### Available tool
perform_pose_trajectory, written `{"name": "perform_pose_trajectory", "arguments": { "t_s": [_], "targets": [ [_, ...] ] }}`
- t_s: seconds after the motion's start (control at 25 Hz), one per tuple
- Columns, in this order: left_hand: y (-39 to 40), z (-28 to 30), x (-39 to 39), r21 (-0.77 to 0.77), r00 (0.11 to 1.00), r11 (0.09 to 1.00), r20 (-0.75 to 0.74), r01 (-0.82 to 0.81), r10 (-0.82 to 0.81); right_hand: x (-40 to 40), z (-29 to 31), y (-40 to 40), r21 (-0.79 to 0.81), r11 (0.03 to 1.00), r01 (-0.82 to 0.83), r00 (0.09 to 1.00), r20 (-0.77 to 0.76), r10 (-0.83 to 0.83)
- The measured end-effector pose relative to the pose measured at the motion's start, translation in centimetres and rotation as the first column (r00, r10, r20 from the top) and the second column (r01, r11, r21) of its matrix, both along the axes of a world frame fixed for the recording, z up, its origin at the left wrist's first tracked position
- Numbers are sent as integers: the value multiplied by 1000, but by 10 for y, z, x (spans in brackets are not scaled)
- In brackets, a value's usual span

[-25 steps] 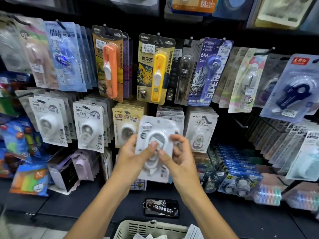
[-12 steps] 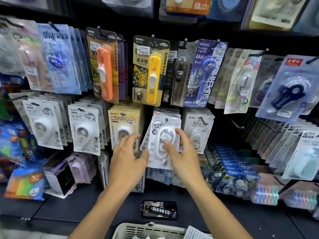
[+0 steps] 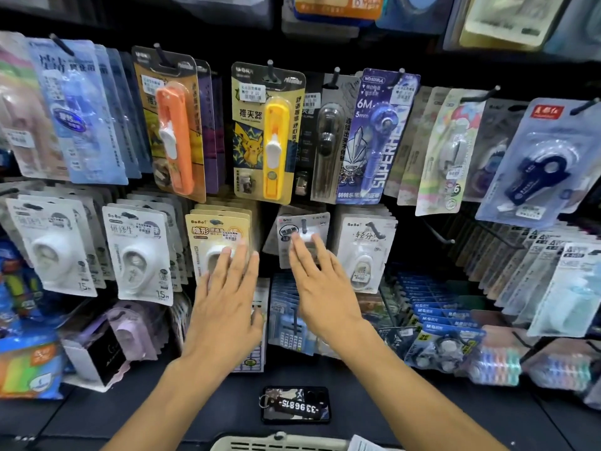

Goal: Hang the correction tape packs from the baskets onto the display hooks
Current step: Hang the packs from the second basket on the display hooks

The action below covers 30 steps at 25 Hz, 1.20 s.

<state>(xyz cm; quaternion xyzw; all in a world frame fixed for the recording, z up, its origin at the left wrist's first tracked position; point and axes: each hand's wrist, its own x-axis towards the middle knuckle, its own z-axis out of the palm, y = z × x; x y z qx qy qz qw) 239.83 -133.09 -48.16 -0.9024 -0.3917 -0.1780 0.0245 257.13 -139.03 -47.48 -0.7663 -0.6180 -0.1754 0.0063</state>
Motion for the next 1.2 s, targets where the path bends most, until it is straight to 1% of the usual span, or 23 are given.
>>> {"name": "perform_pose_trajectory", "arguments": {
  "t_s": [0.12, 0.24, 0.36, 0.44, 0.48, 0.52, 0.6, 0.64, 0.72, 0.8, 0.84, 0.88, 0.92, 0.96, 1.0, 1.08, 1.16, 1.2],
  "targets": [
    [8, 0, 5, 10, 1000, 1000, 19, 6, -6, 8, 7, 29, -29, 999, 44, 999, -2, -44],
    [12, -2, 5, 14, 1000, 1000, 2, -11, 11, 10, 16, 55, -65, 992, 108, 994, -15, -109],
    [13, -3, 5, 11, 1000, 1000, -11, -4, 4, 8, 12, 61, -18, 995, 102, 992, -70, -102],
    [14, -3, 4, -1, 1000, 1000, 9, 18, -18, 5, 5, 56, 42, 996, 84, 994, -67, -81],
    [14, -4, 3, 2, 1000, 1000, 16, 22, -22, 4, 1, 54, 33, 998, 61, 995, -78, -59],
    [13, -6, 1, 6, 999, 1000, 17, 30, -30, 4, -3, 51, -10, 1000, 26, 992, -125, -27],
    [8, -9, -2, -5, 996, 997, 26, 80, -80, 3, -13, 40, -116, 992, -46, 963, -271, 13],
    [3, -12, -5, -16, 994, 994, 32, 109, -108, 0, -24, 28, -120, 990, -79, 941, -338, 34],
    [-9, -26, -9, -68, 987, 985, 13, 160, -159, -11, -63, -11, -69, 993, -101, 869, -491, 54],
    [-31, -57, -15, -284, 966, 937, -94, 206, -241, -28, -125, -73, -100, 993, -57, 778, -628, -18],
    [-43, -79, -18, -400, 933, 893, -194, 207, -303, -36, -158, -107, -161, 987, -12, 736, -670, -100],
    [-56, -105, -23, -494, 878, 850, -306, 185, -369, -43, -189, -138, -245, 969, 25, 700, -687, -192],
    [-69, -132, -30, -568, 804, 810, -406, 149, -433, -49, -216, -165, -338, 940, 46, 675, -684, -278],
    [-80, -159, -38, -623, 746, 775, -468, 101, -473, -54, -237, -186, -427, 903, 50, 650, -672, -355],
    [-91, -182, -46, -669, 733, 742, -483, 45, -479, -57, -252, -199, -484, 874, 44, 622, -671, -403],
    [-110, -219, -58, -751, 784, 660, -424, -24, -453, -60, -267, -211, -486, 871, 66, 550, -711, -438],
    [-128, -241, -60, -827, 836, 561, -331, -34, -438, -59, -268, -210, -465, 877, 119, 412, -781, -470],
    [-134, -248, -59, -854, 851, 519, -300, -38, -431, -59, -266, -208, -486, 863, 135, 313, -806, -503]
  ]
}}
